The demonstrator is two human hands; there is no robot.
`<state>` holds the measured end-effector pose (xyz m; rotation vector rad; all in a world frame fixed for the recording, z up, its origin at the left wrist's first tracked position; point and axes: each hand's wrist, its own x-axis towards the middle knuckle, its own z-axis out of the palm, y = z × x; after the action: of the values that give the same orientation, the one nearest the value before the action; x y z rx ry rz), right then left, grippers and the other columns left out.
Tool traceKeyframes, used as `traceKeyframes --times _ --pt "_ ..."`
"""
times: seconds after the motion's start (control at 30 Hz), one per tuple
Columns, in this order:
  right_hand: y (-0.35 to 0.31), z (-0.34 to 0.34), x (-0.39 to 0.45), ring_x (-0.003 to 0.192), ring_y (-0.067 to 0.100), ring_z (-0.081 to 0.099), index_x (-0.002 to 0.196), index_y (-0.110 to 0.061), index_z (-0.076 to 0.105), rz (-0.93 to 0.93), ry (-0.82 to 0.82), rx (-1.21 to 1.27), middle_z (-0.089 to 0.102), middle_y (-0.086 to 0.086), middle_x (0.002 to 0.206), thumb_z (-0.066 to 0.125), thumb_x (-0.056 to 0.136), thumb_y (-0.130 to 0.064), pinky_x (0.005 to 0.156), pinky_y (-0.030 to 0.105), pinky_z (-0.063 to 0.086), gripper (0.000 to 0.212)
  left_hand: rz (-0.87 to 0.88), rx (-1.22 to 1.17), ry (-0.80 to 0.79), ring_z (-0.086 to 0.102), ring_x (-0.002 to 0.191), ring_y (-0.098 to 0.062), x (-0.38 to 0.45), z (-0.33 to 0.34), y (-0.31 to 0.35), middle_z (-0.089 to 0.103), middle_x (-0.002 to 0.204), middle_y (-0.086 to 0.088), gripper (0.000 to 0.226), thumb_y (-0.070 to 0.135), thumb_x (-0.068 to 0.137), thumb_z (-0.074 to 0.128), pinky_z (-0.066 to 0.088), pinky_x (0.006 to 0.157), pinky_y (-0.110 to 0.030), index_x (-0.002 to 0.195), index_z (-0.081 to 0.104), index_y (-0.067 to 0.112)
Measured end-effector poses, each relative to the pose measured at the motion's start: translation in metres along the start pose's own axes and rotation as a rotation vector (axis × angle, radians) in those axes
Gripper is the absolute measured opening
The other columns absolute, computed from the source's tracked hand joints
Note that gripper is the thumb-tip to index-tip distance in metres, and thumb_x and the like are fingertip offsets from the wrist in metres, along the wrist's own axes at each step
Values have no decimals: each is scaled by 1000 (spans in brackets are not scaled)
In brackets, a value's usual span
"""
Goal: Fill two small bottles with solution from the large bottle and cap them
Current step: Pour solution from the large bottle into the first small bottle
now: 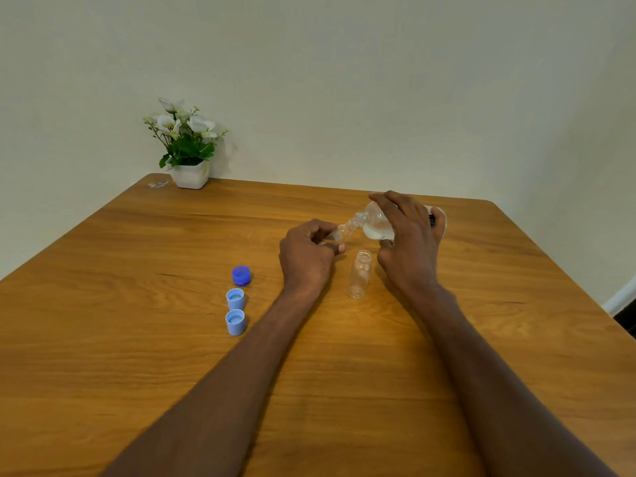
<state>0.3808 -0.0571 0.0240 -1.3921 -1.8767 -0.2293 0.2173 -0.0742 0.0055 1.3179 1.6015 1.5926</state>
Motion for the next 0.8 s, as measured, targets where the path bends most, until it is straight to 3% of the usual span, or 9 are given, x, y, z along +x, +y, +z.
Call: traceKeyframes --times 0.5,0.8 --pt "0 -1 0 145 19 43 150 -29 54 -2 -4 1 54 -4 150 75 72 9 124 59 14 89 7 0 5 67 89 2 -1 0 -1 76 95 11 32 10 74 90 60 83 -28 103 81 22" --pt "0 0 0 145 20 44 149 -28 56 2 3 8 55 -4 149 75 71 9 124 60 15 88 4 2 2 68 91 1 0 0 -2 76 96 12 33 11 74 90 61 87 -33 103 80 23"
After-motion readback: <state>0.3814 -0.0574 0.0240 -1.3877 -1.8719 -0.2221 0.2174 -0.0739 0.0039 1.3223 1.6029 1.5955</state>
